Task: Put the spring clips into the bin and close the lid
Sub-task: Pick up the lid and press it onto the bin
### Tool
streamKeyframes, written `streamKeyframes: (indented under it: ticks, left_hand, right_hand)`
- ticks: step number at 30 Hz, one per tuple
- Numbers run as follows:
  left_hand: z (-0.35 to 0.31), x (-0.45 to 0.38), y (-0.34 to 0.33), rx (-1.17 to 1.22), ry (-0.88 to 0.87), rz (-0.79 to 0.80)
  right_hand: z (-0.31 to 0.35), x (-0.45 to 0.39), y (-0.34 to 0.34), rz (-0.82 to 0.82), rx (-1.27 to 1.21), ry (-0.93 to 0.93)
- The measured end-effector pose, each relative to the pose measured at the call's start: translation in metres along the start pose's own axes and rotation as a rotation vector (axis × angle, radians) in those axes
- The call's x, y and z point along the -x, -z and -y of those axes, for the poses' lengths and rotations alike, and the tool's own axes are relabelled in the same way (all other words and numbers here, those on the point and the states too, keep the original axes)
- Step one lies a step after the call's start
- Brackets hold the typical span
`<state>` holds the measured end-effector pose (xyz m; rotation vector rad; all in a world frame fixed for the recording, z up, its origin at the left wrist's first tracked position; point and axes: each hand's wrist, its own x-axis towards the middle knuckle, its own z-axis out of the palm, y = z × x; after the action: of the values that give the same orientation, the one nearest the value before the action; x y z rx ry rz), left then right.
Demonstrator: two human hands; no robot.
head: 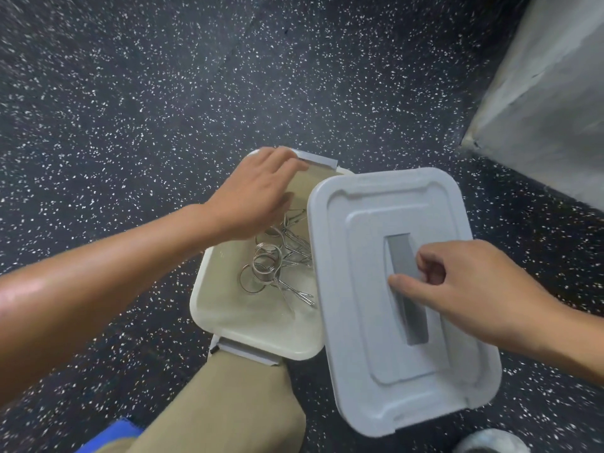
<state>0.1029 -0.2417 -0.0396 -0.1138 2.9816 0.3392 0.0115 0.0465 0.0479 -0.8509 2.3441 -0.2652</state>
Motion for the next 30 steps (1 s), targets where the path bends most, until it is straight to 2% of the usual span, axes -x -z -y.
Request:
streamKeyframes:
  ticks: [3, 9, 22, 26, 30]
  left_hand:
    - [0.002, -0.009, 0.009, 0.018, 0.049, -0.009]
    - [0.016, -0.014, 0.025, 0.092, 0.122, 0.076]
    - [0.034, 0.081, 0.042, 0.302, 0.392, -0.08]
    - [0.03, 0.1, 0.038, 0.368, 0.428, -0.114]
    - [0.018, 0.118, 0.029, 0.377, 0.361, -0.052]
  right_hand:
    - [0.008, -0.004, 0.001, 0.007, 0.008, -0.007]
    - [0.029, -0.022, 0.003, 0.044, 0.041, -0.001]
    - [0.102, -0.075, -0.033, 0.207, -0.142, 0.013]
    - [0.112, -0.084, -0.039, 0.211, -0.222, -0.042]
    - [0.113, -0.099, -0.047, 0.15, -0.299, -0.085]
